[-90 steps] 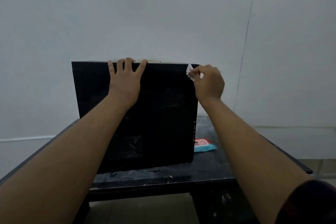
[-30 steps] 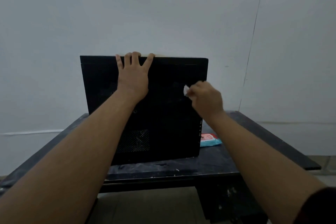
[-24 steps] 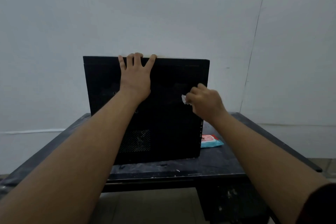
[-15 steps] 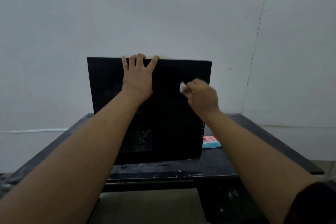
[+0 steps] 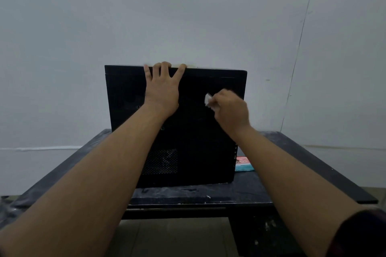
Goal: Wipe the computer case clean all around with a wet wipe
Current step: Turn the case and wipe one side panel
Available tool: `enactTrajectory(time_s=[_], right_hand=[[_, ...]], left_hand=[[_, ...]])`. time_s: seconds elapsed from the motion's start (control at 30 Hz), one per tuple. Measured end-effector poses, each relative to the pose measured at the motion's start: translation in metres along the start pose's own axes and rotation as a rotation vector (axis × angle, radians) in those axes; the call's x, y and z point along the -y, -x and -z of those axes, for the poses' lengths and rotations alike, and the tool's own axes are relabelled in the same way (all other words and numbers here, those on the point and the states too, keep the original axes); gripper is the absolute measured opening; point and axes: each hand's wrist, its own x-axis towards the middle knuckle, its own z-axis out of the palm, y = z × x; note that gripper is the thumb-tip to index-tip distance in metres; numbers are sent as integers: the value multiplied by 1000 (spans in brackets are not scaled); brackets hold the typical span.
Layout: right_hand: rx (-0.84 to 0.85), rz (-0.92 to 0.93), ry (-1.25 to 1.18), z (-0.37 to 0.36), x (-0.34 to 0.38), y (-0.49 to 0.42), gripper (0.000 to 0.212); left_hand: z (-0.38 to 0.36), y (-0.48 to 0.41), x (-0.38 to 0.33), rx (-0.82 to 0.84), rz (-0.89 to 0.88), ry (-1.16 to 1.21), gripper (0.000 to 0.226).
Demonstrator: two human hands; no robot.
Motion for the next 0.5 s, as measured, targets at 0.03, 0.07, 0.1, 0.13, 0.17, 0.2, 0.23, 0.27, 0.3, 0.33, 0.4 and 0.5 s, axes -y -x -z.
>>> enactTrajectory(time_s=[0.03, 0.07, 0.1, 0.13, 0.17, 0.2, 0.23, 0.27, 0.3, 0.33, 0.4, 0.5], right_hand=[[94, 143, 16, -3, 0, 10, 8], [196, 285, 49, -4, -2, 16, 10], [279, 406, 99, -2, -3, 15, 12], [317, 488, 161, 1, -6, 8, 13], [302, 515, 217, 3, -7, -2, 14], [240, 472, 245, 5, -6, -12, 12], [145, 361, 233, 9, -5, -22, 10], [36, 205, 196, 13, -3, -30, 8], [-54, 52, 147, 14, -2, -34, 9], [-99, -54, 88, 12, 1, -33, 10], [-92, -38, 9, 0, 6, -20, 12], [175, 341, 31, -16, 8, 9, 10]], left_hand=[[0, 0, -1, -3, 1, 1, 107], [0, 0, -1, -4, 2, 1, 108], [-1, -1, -1, -2, 3, -1, 108], [-1, -1, -1, -1, 4, -2, 108], [-1, -2, -1, 0, 5, -4, 108], [-1, -2, -1, 2, 5, -6, 108], [-1, -2, -1, 5, 3, -4, 108], [-1, -2, 0, 6, 2, -1, 108], [-1, -2, 0, 5, 2, 0, 108], [-1, -2, 1, 4, 4, -3, 108], [-1, -2, 1, 7, 4, -5, 108], [-2, -2, 0, -1, 8, -10, 108]])
